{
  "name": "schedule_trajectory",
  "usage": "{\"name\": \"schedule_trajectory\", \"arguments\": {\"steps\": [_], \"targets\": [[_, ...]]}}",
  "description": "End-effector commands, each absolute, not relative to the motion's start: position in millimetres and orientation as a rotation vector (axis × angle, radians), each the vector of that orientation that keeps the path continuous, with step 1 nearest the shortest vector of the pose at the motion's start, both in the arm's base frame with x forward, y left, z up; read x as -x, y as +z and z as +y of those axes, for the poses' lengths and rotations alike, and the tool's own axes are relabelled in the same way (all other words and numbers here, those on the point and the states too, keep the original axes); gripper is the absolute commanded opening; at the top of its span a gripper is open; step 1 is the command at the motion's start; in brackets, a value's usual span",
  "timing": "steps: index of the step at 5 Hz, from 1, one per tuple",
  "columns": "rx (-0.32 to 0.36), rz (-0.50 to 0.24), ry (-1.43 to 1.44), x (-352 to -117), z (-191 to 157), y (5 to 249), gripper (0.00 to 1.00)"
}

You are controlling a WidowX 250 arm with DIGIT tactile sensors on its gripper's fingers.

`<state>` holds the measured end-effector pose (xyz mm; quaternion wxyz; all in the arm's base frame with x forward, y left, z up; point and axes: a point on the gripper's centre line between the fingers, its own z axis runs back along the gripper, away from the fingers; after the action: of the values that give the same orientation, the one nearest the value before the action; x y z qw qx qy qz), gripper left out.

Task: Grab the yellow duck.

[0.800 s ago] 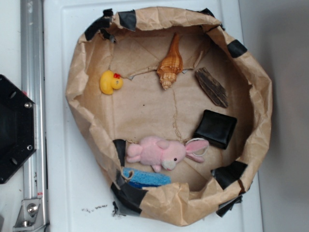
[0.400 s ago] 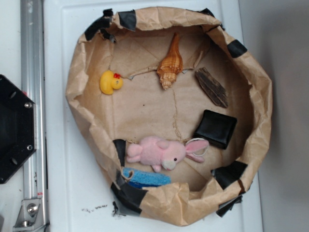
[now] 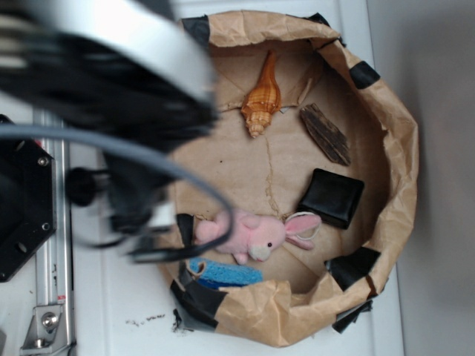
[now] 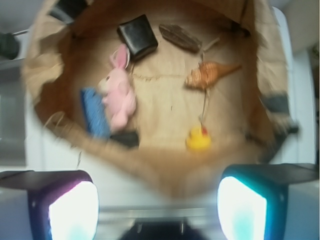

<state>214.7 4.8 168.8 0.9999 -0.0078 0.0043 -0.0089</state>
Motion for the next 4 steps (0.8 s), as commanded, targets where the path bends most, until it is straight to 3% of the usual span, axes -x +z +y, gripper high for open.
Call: {"name": "schedule_trajectory", "arguments": {"steps": [1, 2, 3, 4], "targets": [[-0.083, 0.056, -0.228, -255, 8, 79, 1.0], [-0.171, 0.114, -0.356, -221, 22, 36, 1.0], [-0.126, 0.146, -0.335, -184, 57, 32, 1.0], [-0.089, 0.153, -0.306, -196, 82, 23, 1.0]]}}
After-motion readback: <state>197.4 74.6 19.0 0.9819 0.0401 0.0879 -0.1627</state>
